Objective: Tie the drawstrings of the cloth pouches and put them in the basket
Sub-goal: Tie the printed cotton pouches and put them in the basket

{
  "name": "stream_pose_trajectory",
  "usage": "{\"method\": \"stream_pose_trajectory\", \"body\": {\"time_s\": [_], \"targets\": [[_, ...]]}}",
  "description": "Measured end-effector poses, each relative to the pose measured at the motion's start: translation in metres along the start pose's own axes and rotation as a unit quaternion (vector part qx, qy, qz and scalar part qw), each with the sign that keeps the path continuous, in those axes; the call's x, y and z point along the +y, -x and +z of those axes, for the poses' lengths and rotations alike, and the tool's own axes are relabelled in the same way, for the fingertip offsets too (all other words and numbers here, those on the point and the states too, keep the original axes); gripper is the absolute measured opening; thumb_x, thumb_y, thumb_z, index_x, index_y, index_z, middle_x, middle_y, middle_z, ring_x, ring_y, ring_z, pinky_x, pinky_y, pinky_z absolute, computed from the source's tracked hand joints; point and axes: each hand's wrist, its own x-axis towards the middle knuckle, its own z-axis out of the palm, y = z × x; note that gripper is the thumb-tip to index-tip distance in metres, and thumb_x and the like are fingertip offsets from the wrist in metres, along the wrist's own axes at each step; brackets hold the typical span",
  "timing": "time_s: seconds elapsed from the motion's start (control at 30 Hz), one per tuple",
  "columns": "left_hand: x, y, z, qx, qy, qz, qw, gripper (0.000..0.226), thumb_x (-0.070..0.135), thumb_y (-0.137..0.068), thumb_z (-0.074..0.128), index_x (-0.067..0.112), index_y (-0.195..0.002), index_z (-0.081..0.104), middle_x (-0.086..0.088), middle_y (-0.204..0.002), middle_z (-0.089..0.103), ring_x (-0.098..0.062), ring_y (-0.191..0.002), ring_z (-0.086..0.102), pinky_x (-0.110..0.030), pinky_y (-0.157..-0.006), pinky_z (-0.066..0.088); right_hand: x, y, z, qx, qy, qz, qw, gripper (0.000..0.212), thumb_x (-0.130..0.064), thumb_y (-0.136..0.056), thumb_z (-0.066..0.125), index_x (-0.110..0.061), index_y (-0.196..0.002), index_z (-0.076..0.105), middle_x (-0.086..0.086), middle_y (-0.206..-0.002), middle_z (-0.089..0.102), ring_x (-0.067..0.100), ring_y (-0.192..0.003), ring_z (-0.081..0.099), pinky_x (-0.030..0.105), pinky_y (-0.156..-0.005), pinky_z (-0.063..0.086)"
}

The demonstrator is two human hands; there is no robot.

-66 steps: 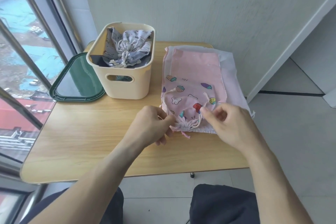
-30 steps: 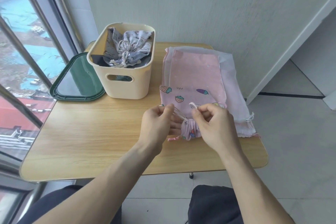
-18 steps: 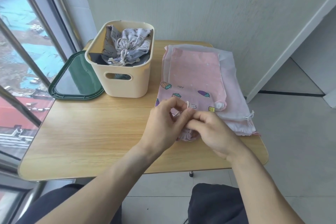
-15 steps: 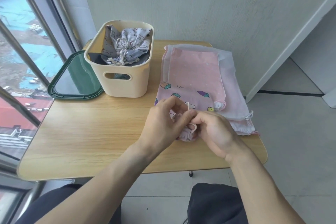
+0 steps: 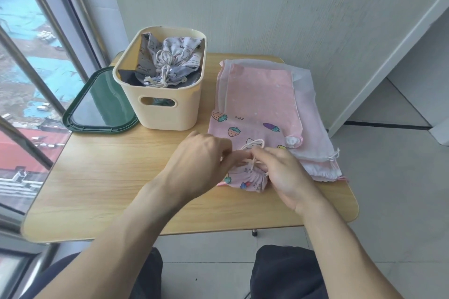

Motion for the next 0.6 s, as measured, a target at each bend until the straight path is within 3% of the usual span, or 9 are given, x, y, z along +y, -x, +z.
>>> {"method": "stream_pose_trajectory", "body": {"time_s": [0.07,0.17,0.27,0.33,0.4,0.5,0.6], "targets": [[-0.004,0.003,-0.003,-0.049,0.0,-0.019,0.999,0.059,0.06,-0.097,0.038,0.023,-0.052,0.037,0.011,-0.045,0.034,-0.01,-0.055,0.039,-0.03,-0.062,0.036,-0.002,0.003,0.001,-0.005,0.052,-0.015,0.999,0.035,-0.031,-0.107,0.047,-0.013,-0.1,0.077,0.008,-0.097,0.079,0.031,-0.101,0.073,0.053,-0.1,0.05],[0.005,0.003,-0.004,-0.096,0.058,-0.063,0.992,0.053,0.061,-0.095,0.029,0.023,-0.071,0.056,0.01,-0.066,0.06,-0.016,-0.078,0.056,-0.039,-0.078,0.045,-0.005,0.007,0.006,-0.019,0.091,-0.044,0.995,0.038,-0.034,-0.107,0.046,-0.011,-0.094,0.074,0.008,-0.092,0.078,0.025,-0.094,0.075,0.051,-0.093,0.056],[0.015,0.002,0.001,-0.094,0.204,-0.121,0.967,0.026,0.041,-0.098,0.053,0.018,-0.087,0.057,0.006,-0.069,0.065,-0.01,-0.065,0.059,-0.032,-0.063,0.048,-0.006,0.007,0.008,-0.014,0.091,-0.057,0.994,0.046,-0.037,-0.106,0.048,0.003,-0.09,0.063,0.026,-0.085,0.072,0.042,-0.084,0.071,0.059,-0.078,0.054],[0.019,0.001,0.003,-0.108,0.239,-0.145,0.954,0.01,0.026,-0.098,0.056,0.016,-0.096,0.053,0.001,-0.065,0.064,-0.01,-0.055,0.054,-0.032,-0.057,0.044,-0.005,0.006,0.007,-0.006,0.102,-0.073,0.992,0.051,-0.041,-0.105,0.049,0.007,-0.09,0.059,0.028,-0.076,0.065,0.034,-0.071,0.064,0.06,-0.074,0.052],[0.021,0.002,0.005,-0.149,0.259,-0.176,0.938,0.012,0.029,-0.102,0.052,0.018,-0.107,0.05,-0.002,-0.065,0.064,-0.009,-0.049,0.05,-0.028,-0.051,0.042,-0.003,0.007,0.008,-0.018,0.115,-0.084,0.99,0.061,-0.053,-0.1,0.048,0.006,-0.093,0.059,0.025,-0.073,0.058,0.029,-0.07,0.057,0.061,-0.076,0.051],[0.018,0.003,0.007,-0.206,0.292,-0.221,0.907,0.018,0.03,-0.103,0.047,0.016,-0.114,0.053,0.006,-0.058,0.056,-0.005,-0.045,0.043,-0.018,-0.048,0.034,0.0,0.008,0.011,-0.028,0.103,-0.095,0.99,0.057,-0.062,-0.092,0.048,-0.009,-0.098,0.069,0.041,-0.095,0.061,0.058,-0.091,0.06,0.07,-0.082,0.048],[0.013,0.003,0.005,-0.216,0.321,-0.244,0.889,0.015,0.029,-0.099,0.057,0.019,-0.107,0.064,-0.008,-0.072,0.068,-0.009,-0.059,0.052,-0.028,-0.058,0.042,0.0,0.007,0.009,-0.017,0.083,-0.096,0.992,0.032,-0.039,-0.105,0.05,-0.021,-0.101,0.076,0.022,-0.099,0.074,0.038,-0.102,0.068,0.058,-0.096,0.05]]}}
